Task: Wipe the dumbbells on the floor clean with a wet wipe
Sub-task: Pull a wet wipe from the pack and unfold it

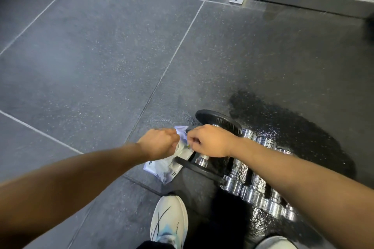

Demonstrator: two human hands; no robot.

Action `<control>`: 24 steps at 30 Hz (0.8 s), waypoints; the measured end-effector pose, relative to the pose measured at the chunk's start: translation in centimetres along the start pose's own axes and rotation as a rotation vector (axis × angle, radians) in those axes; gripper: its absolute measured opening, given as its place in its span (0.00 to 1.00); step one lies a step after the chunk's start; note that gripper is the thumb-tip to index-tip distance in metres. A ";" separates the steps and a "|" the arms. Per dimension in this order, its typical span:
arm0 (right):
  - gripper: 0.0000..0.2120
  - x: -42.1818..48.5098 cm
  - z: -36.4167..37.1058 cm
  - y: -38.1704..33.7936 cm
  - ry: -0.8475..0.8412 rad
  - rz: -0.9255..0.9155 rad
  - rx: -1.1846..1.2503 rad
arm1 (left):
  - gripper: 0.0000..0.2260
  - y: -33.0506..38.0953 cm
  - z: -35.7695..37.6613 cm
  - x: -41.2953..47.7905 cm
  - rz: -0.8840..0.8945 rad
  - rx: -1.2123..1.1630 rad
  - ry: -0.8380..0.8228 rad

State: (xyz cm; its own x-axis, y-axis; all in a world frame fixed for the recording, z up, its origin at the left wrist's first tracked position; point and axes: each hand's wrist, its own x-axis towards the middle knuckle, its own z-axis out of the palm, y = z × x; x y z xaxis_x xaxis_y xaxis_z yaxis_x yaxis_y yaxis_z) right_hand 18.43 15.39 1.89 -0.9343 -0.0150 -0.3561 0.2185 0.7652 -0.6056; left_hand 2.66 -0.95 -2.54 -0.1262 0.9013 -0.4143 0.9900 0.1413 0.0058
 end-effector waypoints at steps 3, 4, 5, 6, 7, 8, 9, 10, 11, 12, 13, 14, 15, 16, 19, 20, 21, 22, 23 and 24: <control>0.09 0.3 0.3 0.0 0.010 0.011 0.007 | 0.09 -0.3 0.6 -0.5 0.132 0.021 0.097; 0.08 0.5 0.6 0.0 0.009 0.003 0.010 | 0.09 -0.8 0.9 -0.7 0.180 0.047 0.118; 0.08 0.6 0.8 -0.1 0.006 0.006 0.010 | 0.09 -1.3 1.3 -0.7 0.216 0.086 0.137; 0.07 0.8 1.1 0.0 0.007 0.002 0.013 | 0.09 -1.6 1.3 -0.8 0.238 0.129 0.139; 0.06 0.9 1.2 -0.1 0.003 0.002 0.008 | 0.09 -1.7 1.2 -0.9 0.258 0.171 0.144; 0.05 1.1 1.3 0.0 0.004 -0.002 0.005 | 0.08 -1.8 1.0 -0.9 0.275 0.211 0.147; 0.05 1.1 1.3 -0.1 0.005 0.002 0.001 | 0.08 -1.7 1.0 -0.9 0.279 0.237 0.162; 0.05 1.2 1.4 -0.1 0.009 0.002 0.001 | 0.09 -1.6 1.0 -1.0 0.267 0.249 0.157; 0.05 1.3 1.4 -0.1 0.003 0.007 -0.004 | 0.10 -1.2 1.2 -1.1 0.241 0.253 0.125; 0.05 1.4 1.5 0.0 0.000 0.006 -0.008 | 0.12 -0.8 1.3 -1.1 0.211 0.255 0.079; 0.05 1.5 1.5 0.1 -0.009 0.012 -0.011 | 0.13 -0.6 1.6 -0.9 0.185 0.257 0.043; 0.05 1.6 1.7 0.2 -0.014 0.012 -0.013 | 0.13 -0.3 2.0 -0.7 0.162 0.254 0.023; 0.06 1.6 1.7 0.2 -0.018 0.012 -0.018 | 0.14 -0.3 2.3 -0.4 0.137 0.245 0.004; 0.06 1.7 1.8 0.2 -0.017 0.010 -0.020 | 0.14 -0.3 2.5 -0.1 0.119 0.236 -0.003; 0.06 1.8 1.9 0.3 -0.010 0.006 -0.010 | 0.12 -0.5 3.0 0.5 0.081 0.220 -0.007; 0.05 1.8 2.0 0.4 -0.009 0.006 -0.004 | 0.11 -0.4 3.1 0.6 0.081 0.225 -0.009; 0.05 1.8 2.1 0.5 -0.009 0.009 0.002 | 0.10 -0.4 3.2 0.6 0.085 0.235 -0.006; 0.05 1.8 2.2 0.5 -0.006 0.010 0.005 | 0.10 -0.5 3.3 0.6 0.096 0.244 0.006; 0.05 1.7 2.4 0.6 -0.005 0.014 0.006 | 0.09 -0.5 3.3 0.6 0.108 0.249 0.017; 0.05 1.7 2.5 0.6 -0.006 0.018 0.004 | 0.09 -0.6 3.5 0.5 0.125 0.256 0.040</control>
State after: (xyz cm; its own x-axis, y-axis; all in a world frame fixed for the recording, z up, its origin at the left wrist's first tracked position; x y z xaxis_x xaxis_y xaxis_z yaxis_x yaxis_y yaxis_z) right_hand 17.70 14.26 -0.84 -0.9284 -0.0052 -0.3715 0.2365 0.7628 -0.6018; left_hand 2.24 -1.97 -5.93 0.0001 0.9216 -0.3881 0.9813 -0.0748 -0.1774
